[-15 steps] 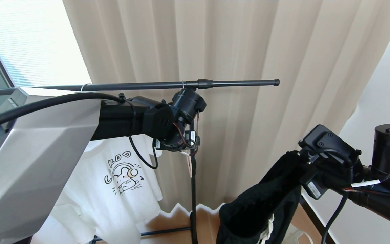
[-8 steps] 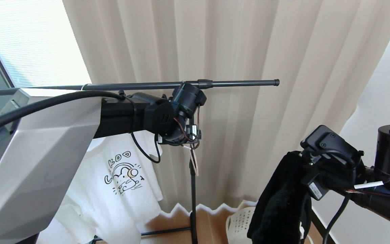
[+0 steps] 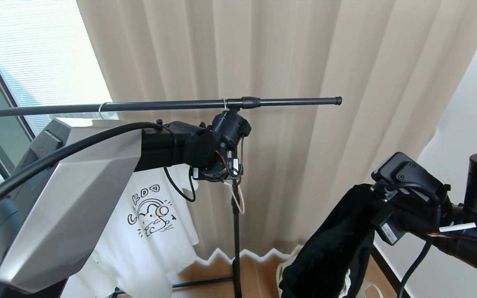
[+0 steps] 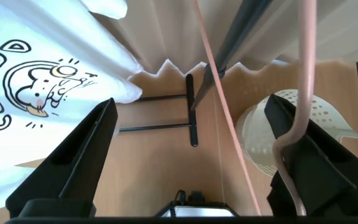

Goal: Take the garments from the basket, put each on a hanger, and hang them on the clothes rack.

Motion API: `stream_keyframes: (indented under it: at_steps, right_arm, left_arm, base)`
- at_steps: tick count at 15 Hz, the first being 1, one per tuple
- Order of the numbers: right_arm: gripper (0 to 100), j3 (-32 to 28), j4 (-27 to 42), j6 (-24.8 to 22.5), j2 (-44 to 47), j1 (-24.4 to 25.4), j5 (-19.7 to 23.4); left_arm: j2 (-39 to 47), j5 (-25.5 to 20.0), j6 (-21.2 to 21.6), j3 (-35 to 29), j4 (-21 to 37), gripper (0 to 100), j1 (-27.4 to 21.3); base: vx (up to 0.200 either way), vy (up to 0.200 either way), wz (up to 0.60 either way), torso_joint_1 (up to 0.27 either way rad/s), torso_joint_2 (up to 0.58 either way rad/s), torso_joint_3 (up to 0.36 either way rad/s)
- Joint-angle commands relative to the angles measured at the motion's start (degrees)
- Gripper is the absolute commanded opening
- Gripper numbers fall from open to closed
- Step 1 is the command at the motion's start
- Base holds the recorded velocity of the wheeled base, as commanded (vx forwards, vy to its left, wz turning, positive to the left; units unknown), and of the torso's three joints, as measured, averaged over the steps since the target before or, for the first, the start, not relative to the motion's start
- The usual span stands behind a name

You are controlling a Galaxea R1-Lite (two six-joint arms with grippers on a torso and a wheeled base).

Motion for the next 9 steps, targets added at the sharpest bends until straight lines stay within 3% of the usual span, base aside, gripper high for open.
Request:
stream_keyframes:
  at_steps: [1,3,4,9]
  right_arm:
    - [0,0.02,-0.03,-0.12,-0.03,0.09,-0.02]
    - [0,0.02,-0.03,-0.03,-0.03,0.97,-0.02]
    - [0,0.11,-0.03,-0.03,0.06,0.97,-0.02]
    - [0,0.37,-0.03,-0.03,0.14,0.97,-0.11]
  left_arm:
    - [-1.45,0.05,-0.03,1.44,-0.01,100,0.24]
    - [-1.62,0.05,0.06,1.62,-0.01,100,0.33]
    - [-1.62,0.05,0.06,1.62,-0.01,0,0.33]
    - [-2.94,0.49,-0.03,2.15,-0.01,0,1.56]
  base:
    - [0.0,0.0,0.0,0.0,0.0,0.0]
    - [0.0,0.0,0.0,0.0,0.0,0.0]
    - [0.0,0.0,0.0,0.0,0.0,0.0]
    - [0.0,0.0,0.0,0.0,0.0,0.0]
